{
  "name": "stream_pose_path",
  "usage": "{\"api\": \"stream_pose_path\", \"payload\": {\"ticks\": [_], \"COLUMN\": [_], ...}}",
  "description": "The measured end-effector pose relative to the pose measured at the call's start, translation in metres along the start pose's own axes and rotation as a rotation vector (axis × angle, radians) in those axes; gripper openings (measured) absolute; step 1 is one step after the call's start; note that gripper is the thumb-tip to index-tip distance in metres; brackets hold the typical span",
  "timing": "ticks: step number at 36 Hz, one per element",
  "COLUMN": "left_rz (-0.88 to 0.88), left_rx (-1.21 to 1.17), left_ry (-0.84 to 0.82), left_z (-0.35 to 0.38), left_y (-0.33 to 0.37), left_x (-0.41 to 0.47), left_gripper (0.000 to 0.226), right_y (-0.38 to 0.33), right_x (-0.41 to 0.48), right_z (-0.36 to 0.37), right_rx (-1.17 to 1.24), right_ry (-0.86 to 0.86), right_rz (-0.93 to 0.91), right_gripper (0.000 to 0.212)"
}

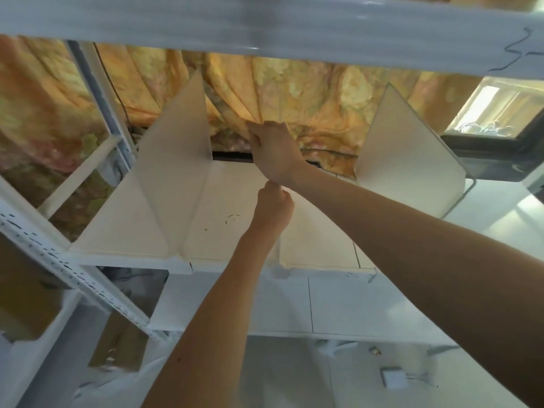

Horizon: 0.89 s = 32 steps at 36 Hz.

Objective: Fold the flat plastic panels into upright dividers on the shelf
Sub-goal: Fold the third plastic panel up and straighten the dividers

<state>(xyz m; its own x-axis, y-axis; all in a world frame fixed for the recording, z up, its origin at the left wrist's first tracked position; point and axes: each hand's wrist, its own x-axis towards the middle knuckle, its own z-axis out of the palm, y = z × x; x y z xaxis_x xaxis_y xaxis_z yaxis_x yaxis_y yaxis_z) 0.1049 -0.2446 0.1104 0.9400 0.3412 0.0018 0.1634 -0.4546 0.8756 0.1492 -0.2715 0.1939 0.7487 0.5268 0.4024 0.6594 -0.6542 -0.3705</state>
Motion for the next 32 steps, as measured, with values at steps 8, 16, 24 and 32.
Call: {"api": "stream_pose_path", "payload": {"ticks": [8, 16, 24, 32], "left_rz": [0.070, 0.061, 0.000, -0.047], "left_rx": [0.247, 0.459, 0.559, 0.577], "left_ry": [-0.061, -0.385, -0.427, -0.399], "left_z": [-0.001, -0.029, -0.041, -0.049], "left_y": [0.019, -0.005, -0.029, -0.044], "left_x": [-0.022, -0.042, -0.064, -0.072], "left_gripper": [0.037, 0.068, 0.056, 0.048], "right_y": [-0.001, 0.009, 0.043, 0.035], "right_x": [-0.019, -0.026, -0.043, -0.035], "right_z": [-0.029, -0.043, -0.049, -0.059], "right_rx": [-0.122, 0.041, 0.136, 0.083], "right_ry": [-0.107, -0.172, -0.049, -0.026], "right_rz": [0.043, 0.160, 0.279, 0.255], "right_gripper": [0.041, 0.065, 0.055, 0.025]}}
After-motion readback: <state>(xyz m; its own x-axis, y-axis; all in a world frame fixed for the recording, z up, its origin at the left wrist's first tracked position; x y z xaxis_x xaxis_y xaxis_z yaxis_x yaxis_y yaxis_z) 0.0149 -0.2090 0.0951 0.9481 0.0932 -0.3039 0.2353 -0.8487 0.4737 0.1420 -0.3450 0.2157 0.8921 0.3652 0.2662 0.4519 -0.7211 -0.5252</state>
